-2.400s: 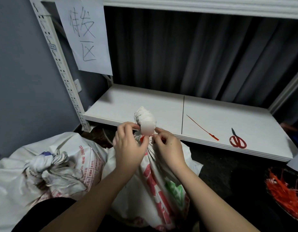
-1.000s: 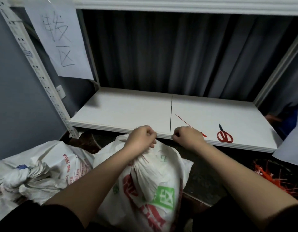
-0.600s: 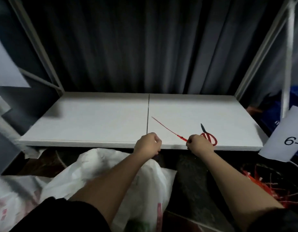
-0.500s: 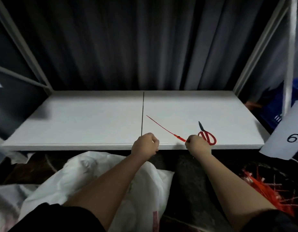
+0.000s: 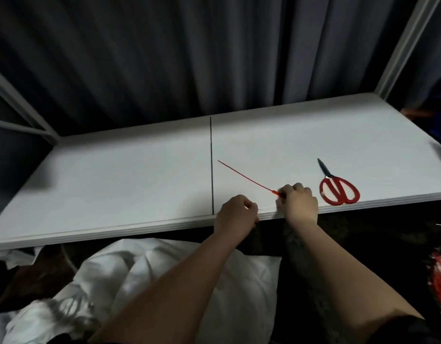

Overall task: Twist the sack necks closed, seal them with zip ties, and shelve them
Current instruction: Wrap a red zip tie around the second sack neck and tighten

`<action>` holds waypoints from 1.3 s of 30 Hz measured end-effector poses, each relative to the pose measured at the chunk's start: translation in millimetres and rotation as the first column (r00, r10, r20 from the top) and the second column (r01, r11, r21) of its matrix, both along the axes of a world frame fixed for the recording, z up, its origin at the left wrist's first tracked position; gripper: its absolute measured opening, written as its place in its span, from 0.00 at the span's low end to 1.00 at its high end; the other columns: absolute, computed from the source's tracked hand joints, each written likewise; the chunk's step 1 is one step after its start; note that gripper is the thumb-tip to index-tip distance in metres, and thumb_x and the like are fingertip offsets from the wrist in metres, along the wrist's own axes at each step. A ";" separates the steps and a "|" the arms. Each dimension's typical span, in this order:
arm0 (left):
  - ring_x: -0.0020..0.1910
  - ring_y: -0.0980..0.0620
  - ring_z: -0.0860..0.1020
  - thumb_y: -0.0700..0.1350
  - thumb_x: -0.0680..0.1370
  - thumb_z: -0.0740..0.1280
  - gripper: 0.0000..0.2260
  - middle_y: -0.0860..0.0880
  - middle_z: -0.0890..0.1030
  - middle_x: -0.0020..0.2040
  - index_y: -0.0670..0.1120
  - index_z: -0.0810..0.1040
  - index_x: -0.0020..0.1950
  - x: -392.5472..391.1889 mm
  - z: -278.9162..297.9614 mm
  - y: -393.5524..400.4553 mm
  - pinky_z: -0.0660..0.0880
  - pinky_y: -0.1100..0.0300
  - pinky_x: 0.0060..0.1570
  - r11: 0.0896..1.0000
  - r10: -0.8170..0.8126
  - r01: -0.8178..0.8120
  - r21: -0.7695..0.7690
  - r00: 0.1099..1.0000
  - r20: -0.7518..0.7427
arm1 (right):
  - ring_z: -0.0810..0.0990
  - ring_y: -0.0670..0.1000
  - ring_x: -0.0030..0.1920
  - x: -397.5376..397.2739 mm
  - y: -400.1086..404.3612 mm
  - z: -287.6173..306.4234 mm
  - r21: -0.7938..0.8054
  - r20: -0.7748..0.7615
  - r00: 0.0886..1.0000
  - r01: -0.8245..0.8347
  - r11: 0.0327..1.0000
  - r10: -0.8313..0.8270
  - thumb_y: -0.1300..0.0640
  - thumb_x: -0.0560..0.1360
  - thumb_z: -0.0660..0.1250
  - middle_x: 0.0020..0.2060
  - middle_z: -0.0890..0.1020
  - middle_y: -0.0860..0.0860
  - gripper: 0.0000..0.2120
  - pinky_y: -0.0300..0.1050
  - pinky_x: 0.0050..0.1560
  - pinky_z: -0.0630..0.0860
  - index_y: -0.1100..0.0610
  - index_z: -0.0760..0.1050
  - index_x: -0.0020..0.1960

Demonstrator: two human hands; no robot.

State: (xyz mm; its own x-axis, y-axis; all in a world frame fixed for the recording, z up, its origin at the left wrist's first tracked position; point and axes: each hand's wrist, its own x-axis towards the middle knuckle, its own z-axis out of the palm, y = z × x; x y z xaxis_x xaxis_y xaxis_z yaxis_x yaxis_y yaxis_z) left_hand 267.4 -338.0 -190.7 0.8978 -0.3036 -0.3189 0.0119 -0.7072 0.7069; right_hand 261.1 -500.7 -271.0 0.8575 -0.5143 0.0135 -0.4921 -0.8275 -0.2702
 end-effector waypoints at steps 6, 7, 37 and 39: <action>0.39 0.54 0.83 0.47 0.77 0.60 0.08 0.53 0.84 0.39 0.49 0.77 0.48 -1.6 -1.7 -0.4 0.79 0.54 0.49 1.000 -0.013 0.013 0.013 1.000 -0.018 | 0.72 0.58 0.57 0.8 -0.9 -6.7 0.065 0.054 0.997 0.053 0.997 -0.056 0.54 0.78 0.63 0.57 0.76 0.57 0.13 0.51 0.51 0.70 0.57 0.75 0.60; 0.39 0.54 0.83 0.47 0.77 0.60 0.08 0.53 0.84 0.39 0.49 0.77 0.48 -1.9 -1.6 0.3 0.79 0.54 0.49 1.000 -0.012 0.012 0.011 1.000 -0.027 | 0.72 0.58 0.57 -0.5 -0.2 -6.5 0.041 0.048 0.998 0.043 0.998 -0.045 0.54 0.78 0.62 0.57 0.75 0.57 0.13 0.51 0.50 0.70 0.58 0.75 0.59; 0.35 0.53 0.79 0.42 0.80 0.60 0.07 0.48 0.80 0.43 0.44 0.75 0.55 -178.2 271.1 370.5 0.69 0.61 0.35 0.948 0.290 -0.260 -0.186 0.943 0.161 | 0.79 0.54 0.45 -154.2 363.3 324.0 0.167 0.332 0.590 -0.804 0.570 0.736 0.55 0.81 0.54 0.35 0.79 0.45 0.10 0.48 0.46 0.72 0.50 0.73 0.56; 0.37 0.50 0.79 0.41 0.78 0.63 0.06 0.47 0.81 0.44 0.43 0.78 0.53 -197.5 258.9 425.8 0.72 0.60 0.38 0.904 0.425 -0.391 -0.175 0.870 0.250 | 0.78 0.57 0.50 -166.4 404.6 322.1 0.202 0.334 0.573 -0.819 0.537 0.748 0.58 0.80 0.54 0.42 0.80 0.50 0.09 0.48 0.48 0.71 0.55 0.73 0.53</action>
State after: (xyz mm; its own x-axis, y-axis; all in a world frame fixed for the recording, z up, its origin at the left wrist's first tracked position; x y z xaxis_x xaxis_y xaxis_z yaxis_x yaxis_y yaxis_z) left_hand 69.9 87.8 68.2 0.9956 0.0900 -0.0258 0.0746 -0.5957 0.7998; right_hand 94.7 -96.1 51.1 0.9122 0.3602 0.1952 0.4034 -0.7071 -0.5807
